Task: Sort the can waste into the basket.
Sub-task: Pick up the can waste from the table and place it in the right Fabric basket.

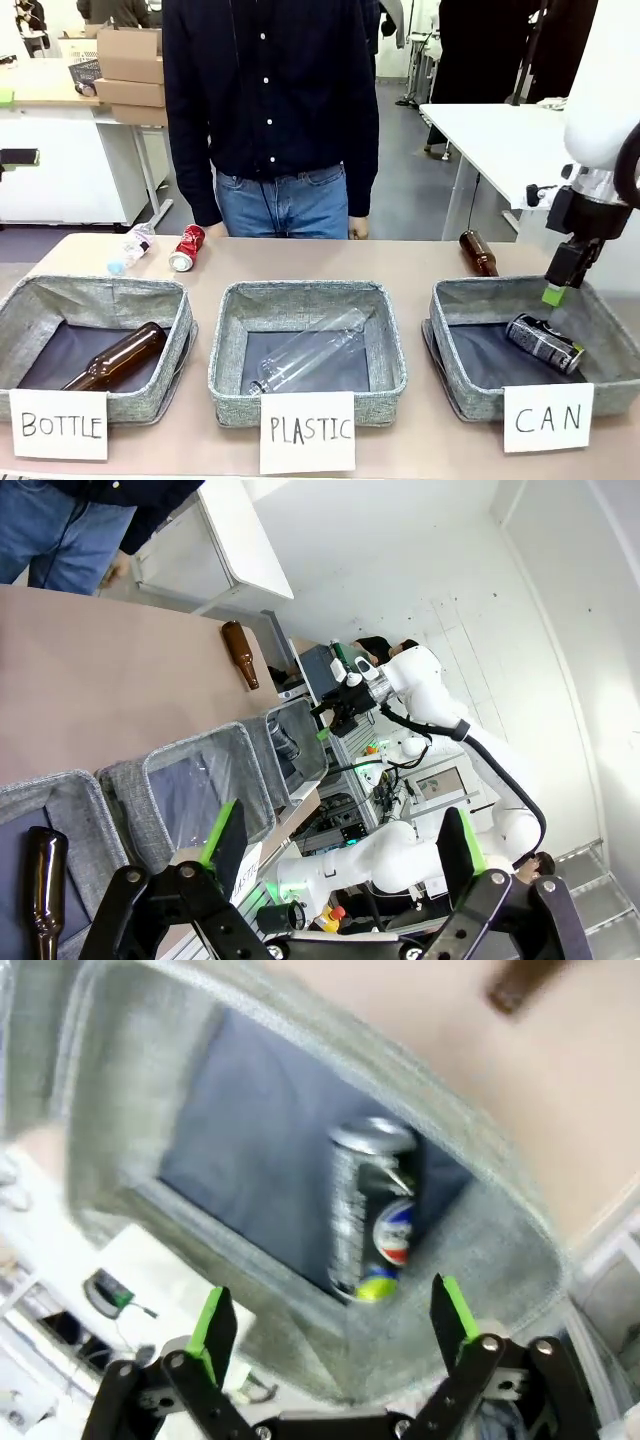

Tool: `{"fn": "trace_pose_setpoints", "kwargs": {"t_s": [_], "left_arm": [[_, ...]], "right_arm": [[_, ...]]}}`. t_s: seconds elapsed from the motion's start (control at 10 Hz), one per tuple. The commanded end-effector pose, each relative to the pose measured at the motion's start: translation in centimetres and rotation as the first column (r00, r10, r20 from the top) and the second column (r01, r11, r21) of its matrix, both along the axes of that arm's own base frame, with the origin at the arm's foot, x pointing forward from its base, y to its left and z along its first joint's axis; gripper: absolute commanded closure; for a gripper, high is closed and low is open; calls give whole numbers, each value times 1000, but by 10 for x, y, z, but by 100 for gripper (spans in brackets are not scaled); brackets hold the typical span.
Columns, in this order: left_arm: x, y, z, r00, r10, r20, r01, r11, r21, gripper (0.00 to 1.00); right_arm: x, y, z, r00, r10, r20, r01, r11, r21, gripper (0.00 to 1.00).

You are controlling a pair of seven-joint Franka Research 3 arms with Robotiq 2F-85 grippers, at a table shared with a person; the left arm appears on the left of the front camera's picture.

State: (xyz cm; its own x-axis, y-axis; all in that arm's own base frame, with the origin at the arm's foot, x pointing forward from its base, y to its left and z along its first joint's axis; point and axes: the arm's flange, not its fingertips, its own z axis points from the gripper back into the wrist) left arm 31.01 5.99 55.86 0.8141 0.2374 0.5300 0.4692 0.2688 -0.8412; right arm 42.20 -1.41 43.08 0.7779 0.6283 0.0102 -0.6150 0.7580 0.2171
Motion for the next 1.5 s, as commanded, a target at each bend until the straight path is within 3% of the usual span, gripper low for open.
{"fn": "trace_pose_setpoints", "kwargs": {"t_s": [0.0, 0.1, 0.2, 0.3, 0.4, 0.5, 0.6, 0.7, 0.8, 0.9, 1.4], "left_arm": [[1, -1, 2, 1000, -6, 28, 6, 1000, -13, 0], [1, -1, 2, 1000, -6, 28, 6, 1000, -13, 0], [1, -1, 2, 1000, -6, 28, 6, 1000, -13, 0], [1, -1, 2, 1000, -6, 28, 6, 1000, -13, 0], [1, -1, 2, 1000, -6, 28, 6, 1000, -13, 0], [1, -1, 2, 1000, -6, 28, 6, 1000, -13, 0], [1, -1, 2, 1000, -6, 28, 6, 1000, -13, 0], [1, -1, 2, 1000, -6, 28, 6, 1000, -13, 0], [1, -1, 2, 1000, -6, 28, 6, 1000, -13, 0], [1, -1, 2, 1000, -6, 28, 6, 1000, -13, 0], [1, -1, 2, 1000, -6, 28, 6, 1000, -13, 0]], "right_arm": [[-2, -1, 42, 989, -76, -129, 140, 774, 617, 0], [-5, -4, 63, 960, -53, -273, 264, 489, 831, 0], [-10, -12, 74, 936, 92, -339, 302, 279, 911, 0], [-7, -20, 77, 868, 206, -451, 438, 107, 893, 0], [-1, -28, 77, 785, 120, -608, 620, -135, 773, 0], [-8, -37, 73, 749, -8, -662, 612, -375, 697, 0], [-24, -37, 71, 721, -151, -676, 509, -546, 665, 0], [-38, -24, 73, 631, -362, -686, 359, -648, 672, 0], [-46, -7, 78, 524, -492, -695, 285, -667, 688, 0], [-22, -47, 65, 910, 23, -414, 379, 355, 854, 0], [-22, -47, 65, 910, 23, -414, 379, 355, 854, 0]]}}
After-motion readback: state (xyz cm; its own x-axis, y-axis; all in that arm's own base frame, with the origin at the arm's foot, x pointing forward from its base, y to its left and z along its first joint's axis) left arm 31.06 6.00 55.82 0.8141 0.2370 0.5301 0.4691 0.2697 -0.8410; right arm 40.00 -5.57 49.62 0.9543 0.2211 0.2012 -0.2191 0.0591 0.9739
